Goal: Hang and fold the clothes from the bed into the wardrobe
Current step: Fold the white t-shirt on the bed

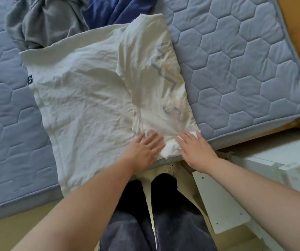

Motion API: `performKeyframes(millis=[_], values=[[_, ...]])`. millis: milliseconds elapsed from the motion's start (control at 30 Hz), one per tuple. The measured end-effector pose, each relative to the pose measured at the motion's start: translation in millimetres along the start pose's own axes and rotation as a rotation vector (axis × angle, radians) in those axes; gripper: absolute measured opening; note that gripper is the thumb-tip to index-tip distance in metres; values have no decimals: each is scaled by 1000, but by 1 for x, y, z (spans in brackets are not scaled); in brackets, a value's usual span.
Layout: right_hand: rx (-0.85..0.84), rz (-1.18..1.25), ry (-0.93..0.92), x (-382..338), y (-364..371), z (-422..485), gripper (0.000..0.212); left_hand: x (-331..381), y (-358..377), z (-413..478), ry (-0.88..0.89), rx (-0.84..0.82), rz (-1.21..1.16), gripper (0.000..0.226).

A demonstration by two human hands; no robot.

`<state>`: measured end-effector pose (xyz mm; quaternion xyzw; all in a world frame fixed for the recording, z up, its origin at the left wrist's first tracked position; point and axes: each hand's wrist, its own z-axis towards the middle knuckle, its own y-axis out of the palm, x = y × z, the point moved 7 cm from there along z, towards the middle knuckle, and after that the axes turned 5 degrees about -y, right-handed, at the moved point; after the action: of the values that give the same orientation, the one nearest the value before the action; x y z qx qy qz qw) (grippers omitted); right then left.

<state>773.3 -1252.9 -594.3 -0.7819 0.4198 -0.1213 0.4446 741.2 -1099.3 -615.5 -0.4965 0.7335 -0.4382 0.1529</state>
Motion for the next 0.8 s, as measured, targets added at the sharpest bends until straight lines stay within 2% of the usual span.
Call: performKeyframes(millis=[67, 100, 167, 233, 300, 367, 433, 500, 600, 667, 733, 800], values=[[-189, -83, 38, 10, 19, -7, 65, -5, 18, -12, -88, -118, -19, 64], [-209, -102, 49, 11, 20, -8, 69, -8, 21, -19, -135, -105, -60, 66], [-153, -133, 42, 5, 13, -6, 73, -10, 15, -31, -217, 35, -171, 66], [-61, -113, 16, -9, 6, -3, 73, -10, 10, -40, -342, 205, -355, 54], [9, -63, -24, -24, 7, -2, 68, -9, 13, -45, -469, 243, -550, 39], [82, -12, -37, -36, 7, 0, 52, 2, 21, -43, -451, 181, -593, 35], [218, 61, 7, -40, -1, 2, 30, 16, 24, -42, -350, 160, -560, 37], [289, 109, 65, -40, -5, 1, 24, 28, 31, -46, -267, 121, -475, 40], [132, 112, 28, -47, 9, 3, 32, 35, 54, -57, -186, -67, -234, 38], [46, 143, 12, -50, 10, 0, 34, 35, 68, -66, -194, -145, -249, 42], [125, 207, 65, -45, -1, -3, 32, 29, 66, -73, -292, -67, -393, 35], [312, 239, 228, -27, -17, -9, 33, 24, 54, -73, -343, 64, -455, 31]])
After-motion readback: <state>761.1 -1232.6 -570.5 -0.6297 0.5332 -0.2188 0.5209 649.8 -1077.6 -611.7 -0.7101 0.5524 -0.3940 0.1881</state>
